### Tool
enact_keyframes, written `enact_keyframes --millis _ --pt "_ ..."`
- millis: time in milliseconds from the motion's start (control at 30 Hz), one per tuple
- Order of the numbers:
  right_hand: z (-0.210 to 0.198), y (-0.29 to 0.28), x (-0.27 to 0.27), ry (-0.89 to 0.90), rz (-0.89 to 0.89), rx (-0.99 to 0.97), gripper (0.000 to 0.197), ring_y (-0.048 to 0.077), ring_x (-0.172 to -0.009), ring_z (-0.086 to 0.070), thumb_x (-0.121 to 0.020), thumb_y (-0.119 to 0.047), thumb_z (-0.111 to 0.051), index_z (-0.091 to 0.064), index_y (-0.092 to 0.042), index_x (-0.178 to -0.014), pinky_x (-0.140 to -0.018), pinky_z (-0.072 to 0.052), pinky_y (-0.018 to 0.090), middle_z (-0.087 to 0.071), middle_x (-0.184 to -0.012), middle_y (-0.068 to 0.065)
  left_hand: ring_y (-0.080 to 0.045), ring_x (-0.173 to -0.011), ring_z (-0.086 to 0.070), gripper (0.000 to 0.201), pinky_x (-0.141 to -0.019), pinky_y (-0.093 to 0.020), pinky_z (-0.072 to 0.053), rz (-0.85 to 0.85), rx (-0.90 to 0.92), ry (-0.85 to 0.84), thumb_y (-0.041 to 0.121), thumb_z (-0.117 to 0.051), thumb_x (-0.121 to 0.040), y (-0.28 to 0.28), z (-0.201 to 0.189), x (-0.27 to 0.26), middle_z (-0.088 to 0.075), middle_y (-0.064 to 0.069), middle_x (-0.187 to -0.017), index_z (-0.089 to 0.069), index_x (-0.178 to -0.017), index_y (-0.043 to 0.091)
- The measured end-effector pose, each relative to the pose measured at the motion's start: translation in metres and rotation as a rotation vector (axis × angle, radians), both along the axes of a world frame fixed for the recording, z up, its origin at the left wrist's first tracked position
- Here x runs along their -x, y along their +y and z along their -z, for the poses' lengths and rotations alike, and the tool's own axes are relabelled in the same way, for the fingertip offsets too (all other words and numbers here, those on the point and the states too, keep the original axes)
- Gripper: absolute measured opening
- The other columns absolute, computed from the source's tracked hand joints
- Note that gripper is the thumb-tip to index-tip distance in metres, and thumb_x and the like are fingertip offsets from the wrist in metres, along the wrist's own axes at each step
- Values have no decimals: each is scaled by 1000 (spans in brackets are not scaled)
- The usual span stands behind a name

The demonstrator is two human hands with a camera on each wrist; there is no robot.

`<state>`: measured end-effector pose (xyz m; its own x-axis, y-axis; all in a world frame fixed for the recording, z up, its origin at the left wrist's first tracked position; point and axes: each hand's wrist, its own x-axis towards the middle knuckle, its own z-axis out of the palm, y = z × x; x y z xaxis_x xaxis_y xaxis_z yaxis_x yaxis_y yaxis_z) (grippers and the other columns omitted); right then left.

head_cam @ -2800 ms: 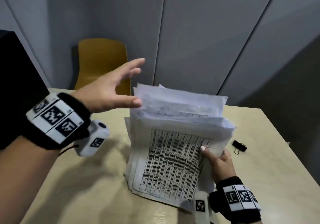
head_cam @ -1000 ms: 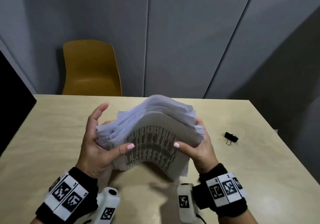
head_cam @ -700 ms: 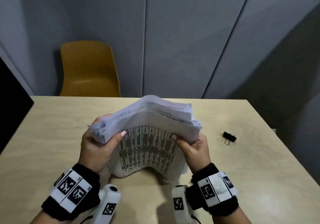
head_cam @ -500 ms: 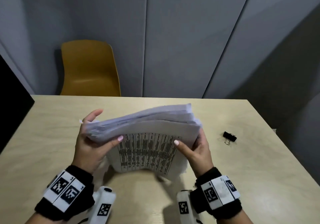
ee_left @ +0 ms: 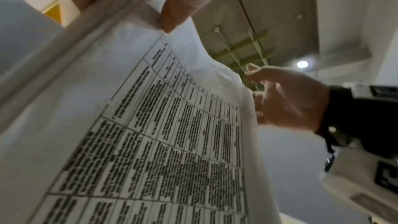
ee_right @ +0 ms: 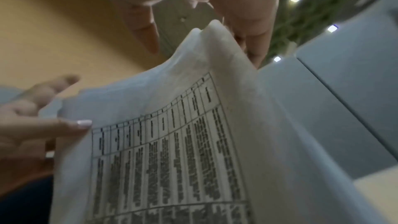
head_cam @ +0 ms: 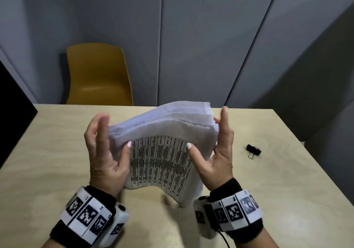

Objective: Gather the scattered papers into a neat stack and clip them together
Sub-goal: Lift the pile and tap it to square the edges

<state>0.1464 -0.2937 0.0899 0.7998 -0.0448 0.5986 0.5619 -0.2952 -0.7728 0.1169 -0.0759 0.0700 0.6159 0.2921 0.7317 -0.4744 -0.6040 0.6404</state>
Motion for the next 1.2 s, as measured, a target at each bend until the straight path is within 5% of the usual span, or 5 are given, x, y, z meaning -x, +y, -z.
enact_keyframes --millis 233,533,933,1100,1200 --pt "-6 -6 2 -68 134 125 53 15 -106 -49 -69 -24 -62 -48 -23 -120 -88 -47 25 -46 -113 8 -18 -121 -46 52 -90 -49 -49 -7 -109 27 14 -53 -81 11 -2 7 -38 11 -130 -42 -132 20" --pt "-29 -5 3 -87 180 383 61 -12 -96 -34 -68 -42 -61 -53 -19 -125 -84 -25 -9 -39 -127 14 -21 -101 -59 54 -96 -14 -43 84 -165 39 18 -59 -76 8 -17 11 -38 7 -131 -46 -128 17" --pt "5 -24 -4 90 -64 -8 91 18 -95 -58 -66 -12 -71 -26 -39 -140 -84 -50 30 -55 -116 3 -9 -104 -63 115 -87 -19 -51 376 406 299 48 -84 -45 18 1 -1 -64 -1 -113 -21 -141 33" --pt "22 -31 -12 226 -167 -96 62 -3 -70 -60 -65 2 -76 -60 -41 -106 -69 -47 10 -69 -82 -14 4 -67 -60 18 -67 -12 -46 390 251 372 39 -76 -64 9 -2 -10 -70 18 -72 -70 -81 36" --pt "16 -35 -15 221 -217 -208 65 -4 -80 -61 -61 8 -78 -55 -29 -111 -73 -48 10 -67 -101 -23 7 -62 -57 33 -60 -8 -43 326 205 271 11 -64 -71 5 -16 -10 -66 25 -67 -68 -73 44"
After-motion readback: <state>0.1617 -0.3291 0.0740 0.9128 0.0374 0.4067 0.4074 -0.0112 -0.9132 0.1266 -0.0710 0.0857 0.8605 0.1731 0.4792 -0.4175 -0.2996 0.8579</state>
